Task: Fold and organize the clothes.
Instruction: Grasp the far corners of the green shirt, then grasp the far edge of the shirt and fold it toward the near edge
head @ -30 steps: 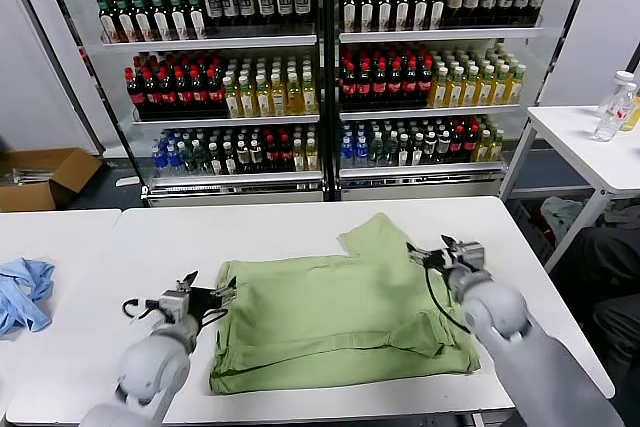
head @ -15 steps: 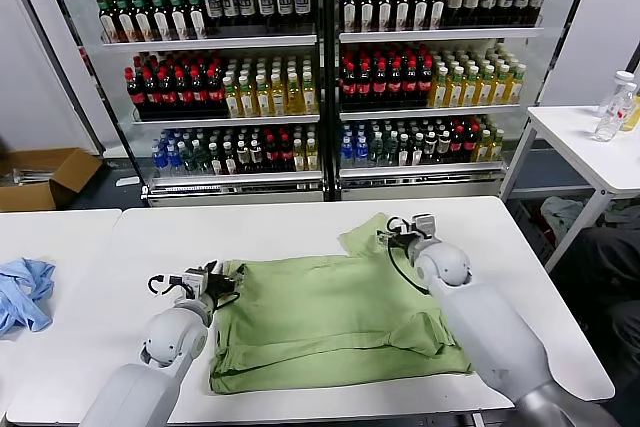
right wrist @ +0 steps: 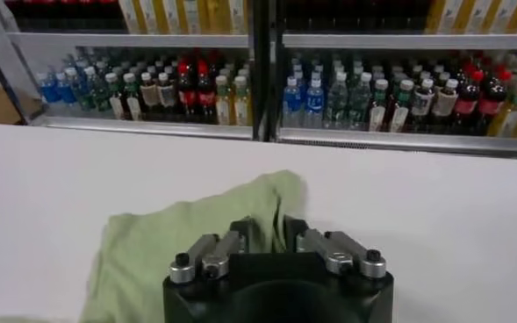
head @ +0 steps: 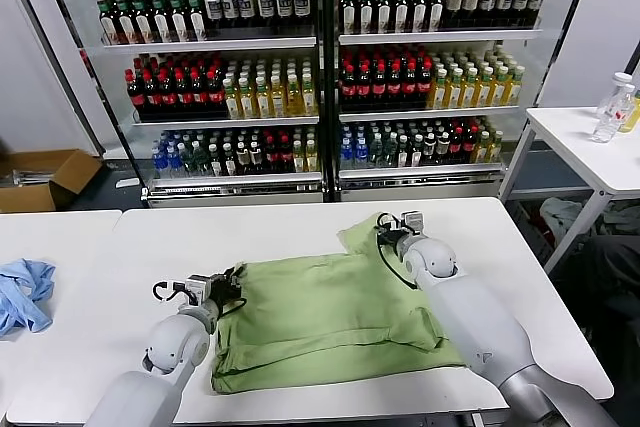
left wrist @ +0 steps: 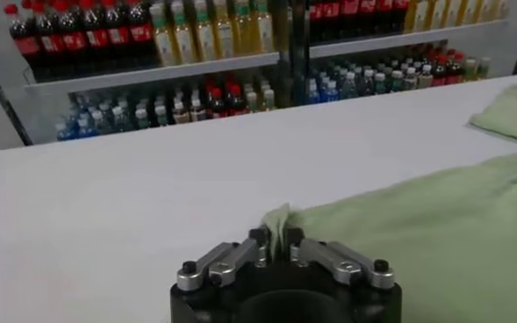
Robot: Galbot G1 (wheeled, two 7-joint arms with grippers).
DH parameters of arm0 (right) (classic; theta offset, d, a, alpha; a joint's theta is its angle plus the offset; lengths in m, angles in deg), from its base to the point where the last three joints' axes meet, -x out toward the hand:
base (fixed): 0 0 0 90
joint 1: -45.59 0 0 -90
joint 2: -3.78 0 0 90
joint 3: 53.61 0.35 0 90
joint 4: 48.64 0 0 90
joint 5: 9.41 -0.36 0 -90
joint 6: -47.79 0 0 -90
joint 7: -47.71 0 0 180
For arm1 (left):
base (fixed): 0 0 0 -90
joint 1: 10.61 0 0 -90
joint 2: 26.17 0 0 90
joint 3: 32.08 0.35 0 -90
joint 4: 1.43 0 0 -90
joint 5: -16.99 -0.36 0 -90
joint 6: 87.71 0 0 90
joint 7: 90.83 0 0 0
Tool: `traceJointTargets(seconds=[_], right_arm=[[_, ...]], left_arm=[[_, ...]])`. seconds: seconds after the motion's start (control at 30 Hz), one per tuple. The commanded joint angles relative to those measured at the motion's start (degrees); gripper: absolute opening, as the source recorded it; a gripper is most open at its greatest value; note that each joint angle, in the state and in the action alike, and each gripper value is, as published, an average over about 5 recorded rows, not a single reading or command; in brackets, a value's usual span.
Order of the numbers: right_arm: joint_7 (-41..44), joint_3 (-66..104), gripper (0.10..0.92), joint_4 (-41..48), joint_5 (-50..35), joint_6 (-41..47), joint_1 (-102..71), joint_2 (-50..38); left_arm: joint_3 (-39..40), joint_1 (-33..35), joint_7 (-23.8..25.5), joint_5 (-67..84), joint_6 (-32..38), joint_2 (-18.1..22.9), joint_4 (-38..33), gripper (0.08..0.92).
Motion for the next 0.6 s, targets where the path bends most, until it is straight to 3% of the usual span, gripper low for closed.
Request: traceJointTargets(seconds=[0.03,0.2,0.6], right_arm=[[0.09,2.36,0.169,-12.03,-1.29,-5.52,-2.97,-4.03],[-1.26,6.92,0.107,-21.75,-4.09,-6.01,-7.69,-8.16],[-3.04,20.57,0.107,-46.31,-5.67,-3.35,-32.44,-19.2]], left_arm=[[-4.72,2.26,0.18,8.96,1.33,-0.56,-4.47,0.105],[-8.24,4.64,-0.07,11.96,1.53,-1.39,-11.37,0.089],[-11.87,19.18,-0.8,12.4,0.29,-3.2,-28.21,0.089]])
